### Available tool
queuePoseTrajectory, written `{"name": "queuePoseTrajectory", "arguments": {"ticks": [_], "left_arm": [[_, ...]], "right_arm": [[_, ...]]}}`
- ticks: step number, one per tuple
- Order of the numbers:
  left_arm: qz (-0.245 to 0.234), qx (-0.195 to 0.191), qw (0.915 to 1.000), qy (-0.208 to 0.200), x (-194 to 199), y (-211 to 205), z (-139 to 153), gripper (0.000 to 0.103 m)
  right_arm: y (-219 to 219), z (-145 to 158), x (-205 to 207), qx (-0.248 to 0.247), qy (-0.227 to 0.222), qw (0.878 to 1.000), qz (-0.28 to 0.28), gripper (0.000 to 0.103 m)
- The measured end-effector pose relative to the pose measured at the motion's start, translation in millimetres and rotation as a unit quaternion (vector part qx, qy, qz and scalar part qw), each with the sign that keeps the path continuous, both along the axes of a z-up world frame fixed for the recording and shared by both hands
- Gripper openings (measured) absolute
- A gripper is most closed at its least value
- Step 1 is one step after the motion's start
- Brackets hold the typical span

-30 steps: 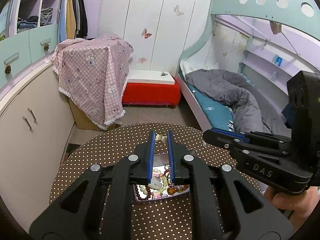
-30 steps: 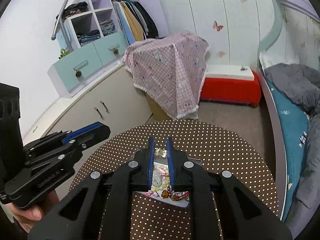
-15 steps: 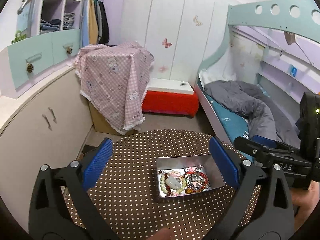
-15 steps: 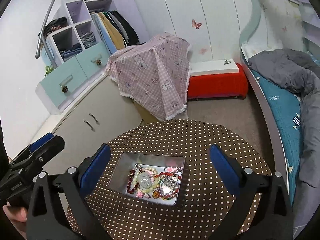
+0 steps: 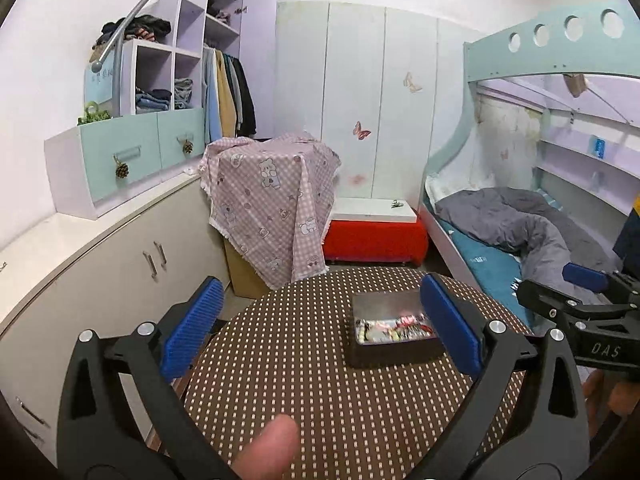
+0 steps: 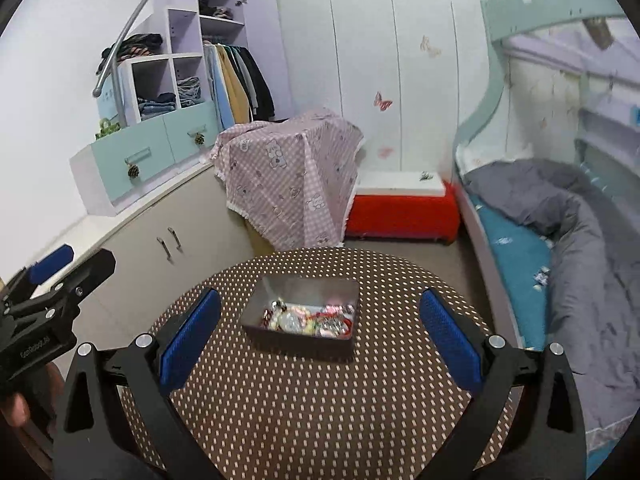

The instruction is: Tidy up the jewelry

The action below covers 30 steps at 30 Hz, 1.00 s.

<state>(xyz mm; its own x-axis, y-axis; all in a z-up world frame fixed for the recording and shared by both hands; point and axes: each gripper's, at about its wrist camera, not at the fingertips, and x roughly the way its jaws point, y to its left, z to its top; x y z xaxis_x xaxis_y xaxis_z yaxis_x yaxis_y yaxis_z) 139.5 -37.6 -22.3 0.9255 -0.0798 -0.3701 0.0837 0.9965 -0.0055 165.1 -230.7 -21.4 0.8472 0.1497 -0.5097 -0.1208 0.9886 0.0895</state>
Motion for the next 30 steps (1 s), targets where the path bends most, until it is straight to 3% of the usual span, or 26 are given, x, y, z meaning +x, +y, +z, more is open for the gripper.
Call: {"name": "queuePoseTrajectory", "arguments": {"ticks": [7,15,30], "left_arm": [[0.027,0.025,0.9990,-0.025,-48.3,-2.0,-2.8,0.097],[0.053,0.020,0.9973,-0.047,-107.5,10.5,-9.3,0.097],[0.055,0.010,0.9967,-0.059,-129.3,20.6,-14.9,0.097]], "right_arm": [[15.7,-3.7,-49.4,-0.029,-0.033,0.999,-0.019,0.096],[31.3,-16.0,-104.1,-0.043,-0.060,0.997,-0.035,0.096],[35.3,-18.5,-127.2,-0.029,-0.081,0.995,-0.050,0.096]]}}
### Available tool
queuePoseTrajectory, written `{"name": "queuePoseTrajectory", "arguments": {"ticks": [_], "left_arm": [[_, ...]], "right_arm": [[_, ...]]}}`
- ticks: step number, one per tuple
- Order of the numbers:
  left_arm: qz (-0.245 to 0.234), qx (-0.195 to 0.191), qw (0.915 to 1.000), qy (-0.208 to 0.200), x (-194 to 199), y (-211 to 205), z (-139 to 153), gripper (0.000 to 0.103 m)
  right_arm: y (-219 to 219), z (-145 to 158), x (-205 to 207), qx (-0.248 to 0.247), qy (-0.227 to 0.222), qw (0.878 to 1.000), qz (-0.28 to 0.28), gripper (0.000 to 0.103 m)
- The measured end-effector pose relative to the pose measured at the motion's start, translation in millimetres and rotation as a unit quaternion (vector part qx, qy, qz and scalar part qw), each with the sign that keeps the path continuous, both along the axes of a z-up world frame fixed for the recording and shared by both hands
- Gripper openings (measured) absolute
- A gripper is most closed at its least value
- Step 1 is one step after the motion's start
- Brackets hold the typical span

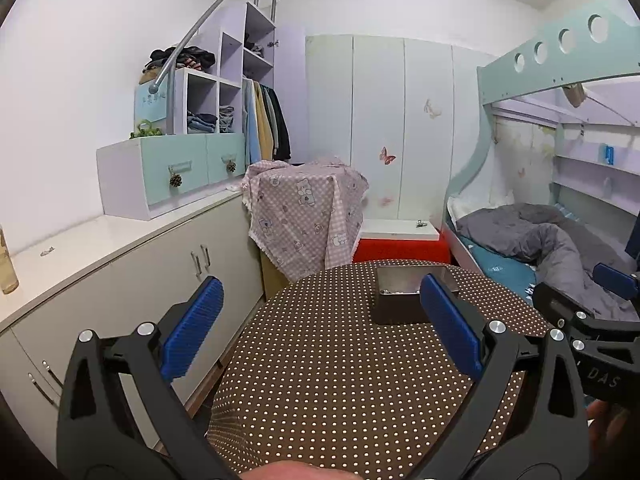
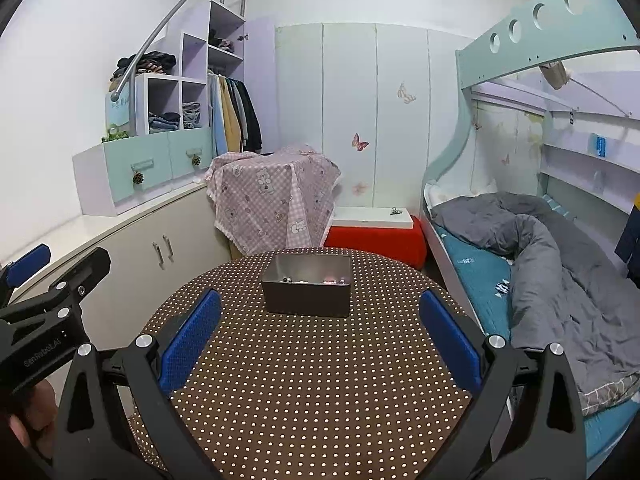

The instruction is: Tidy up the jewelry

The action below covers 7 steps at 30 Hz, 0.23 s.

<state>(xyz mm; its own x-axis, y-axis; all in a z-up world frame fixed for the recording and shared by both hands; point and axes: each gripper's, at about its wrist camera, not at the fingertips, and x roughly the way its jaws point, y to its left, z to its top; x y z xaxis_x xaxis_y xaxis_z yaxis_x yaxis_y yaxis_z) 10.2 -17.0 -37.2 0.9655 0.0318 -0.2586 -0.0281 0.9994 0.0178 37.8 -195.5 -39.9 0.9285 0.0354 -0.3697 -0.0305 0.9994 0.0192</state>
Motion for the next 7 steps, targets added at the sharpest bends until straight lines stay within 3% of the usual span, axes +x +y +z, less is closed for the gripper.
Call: {"name": "queuePoseTrajectory", "arguments": {"ticks": [7], "left_arm": [[0.009,0.016,0.9998,-0.012,-6.6,-6.8,5.1,0.097]], "right_arm": [[3.8,3.8,-6.7,-0.002,-0.014,1.000,-0.001,0.096]]}}
